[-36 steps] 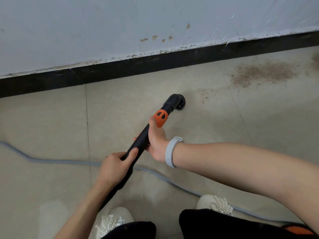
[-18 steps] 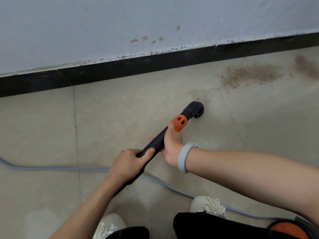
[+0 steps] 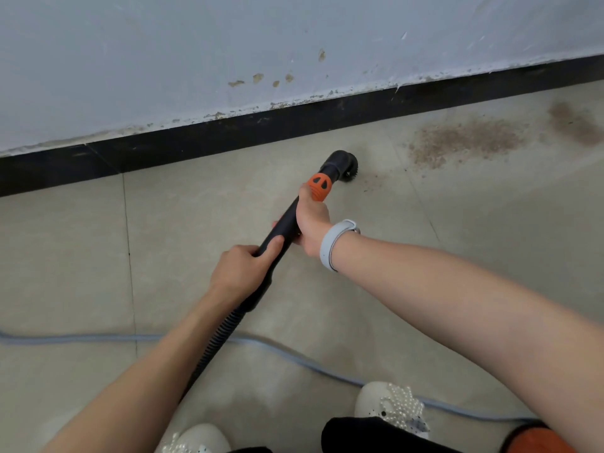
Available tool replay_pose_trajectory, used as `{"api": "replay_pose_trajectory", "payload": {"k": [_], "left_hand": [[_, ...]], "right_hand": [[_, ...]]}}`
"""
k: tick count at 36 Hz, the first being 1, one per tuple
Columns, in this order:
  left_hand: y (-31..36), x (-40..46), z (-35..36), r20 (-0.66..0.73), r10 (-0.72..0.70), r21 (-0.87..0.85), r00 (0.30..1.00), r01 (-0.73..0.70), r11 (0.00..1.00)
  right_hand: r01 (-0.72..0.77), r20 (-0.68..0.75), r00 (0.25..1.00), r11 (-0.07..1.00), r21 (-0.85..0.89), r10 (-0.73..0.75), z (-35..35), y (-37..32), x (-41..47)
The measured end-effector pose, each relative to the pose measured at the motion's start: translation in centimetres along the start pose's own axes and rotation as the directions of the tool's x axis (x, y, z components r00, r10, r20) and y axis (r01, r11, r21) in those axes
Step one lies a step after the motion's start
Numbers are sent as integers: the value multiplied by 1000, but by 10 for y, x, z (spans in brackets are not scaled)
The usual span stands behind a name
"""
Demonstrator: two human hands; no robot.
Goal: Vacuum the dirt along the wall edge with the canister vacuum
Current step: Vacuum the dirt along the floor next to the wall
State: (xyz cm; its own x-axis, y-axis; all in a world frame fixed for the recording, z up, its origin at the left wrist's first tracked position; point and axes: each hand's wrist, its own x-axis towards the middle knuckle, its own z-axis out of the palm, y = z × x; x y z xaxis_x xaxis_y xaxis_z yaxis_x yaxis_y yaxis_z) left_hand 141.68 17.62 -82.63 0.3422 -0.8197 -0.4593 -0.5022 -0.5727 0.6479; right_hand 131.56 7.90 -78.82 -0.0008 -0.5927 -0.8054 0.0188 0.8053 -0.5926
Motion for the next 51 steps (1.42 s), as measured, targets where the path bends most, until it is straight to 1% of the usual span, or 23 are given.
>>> {"api": "replay_pose_trajectory", "payload": {"k": [4, 6, 8, 12, 16, 21, 24, 26, 31, 37, 40, 42, 47, 51], "left_hand": [[3, 1, 4, 28, 17, 23, 999, -17, 1000], [-2, -5, 9, 46, 10, 2, 999, -10, 1000], [-7, -13, 13, 84, 6, -8, 996, -6, 1000], [-18, -30, 14, 140, 27, 22, 990, -31, 999], [-22, -38, 12, 119, 17, 33, 993, -21, 999], [-16, -20, 6, 41, 35, 14, 999, -35, 999], [0, -3, 4, 47, 41, 3, 998, -42, 999], [11, 6, 4, 62, 53, 21, 997, -54, 998], [28, 8, 9, 114, 83, 106, 990, -95, 990], [20, -16, 25, 224, 107, 141, 969, -141, 980], [19, -17, 25, 255, 121, 178, 959, -170, 969], [23, -9, 23, 236, 129, 185, 963, -175, 967], [54, 23, 21, 123, 182, 211, 976, -205, 956], [80, 41, 27, 119, 210, 234, 970, -233, 944]], "right_hand": [[-5, -17, 1000, 1000, 3, 5, -5, 2, 3], [-17, -51, 999, 1000, -16, 16, -9, 12, 5], [-40, -70, 997, 999, 3, 40, -16, 24, 5], [-76, -51, 995, 994, 80, 80, -28, 47, 1], [-63, -30, 997, 997, 53, 65, -28, 56, 0], [-28, 28, 999, 998, 49, 27, -16, 30, 2], [-4, 29, 1000, 1000, 31, 3, -13, 7, 7], [6, 19, 1000, 999, 53, -8, -16, -3, 9], [4, -61, 998, 994, 106, 3, -31, -5, 10], [-16, -191, 981, 991, 129, 41, -55, 28, 9], [-15, -223, 973, 987, 162, 51, -58, 35, 9], [-1, -203, 978, 984, 179, 38, -56, 27, 11], [57, -112, 993, 972, 229, -32, -53, -19, 27], [80, -115, 992, 967, 242, -54, -61, -44, 35]]}}
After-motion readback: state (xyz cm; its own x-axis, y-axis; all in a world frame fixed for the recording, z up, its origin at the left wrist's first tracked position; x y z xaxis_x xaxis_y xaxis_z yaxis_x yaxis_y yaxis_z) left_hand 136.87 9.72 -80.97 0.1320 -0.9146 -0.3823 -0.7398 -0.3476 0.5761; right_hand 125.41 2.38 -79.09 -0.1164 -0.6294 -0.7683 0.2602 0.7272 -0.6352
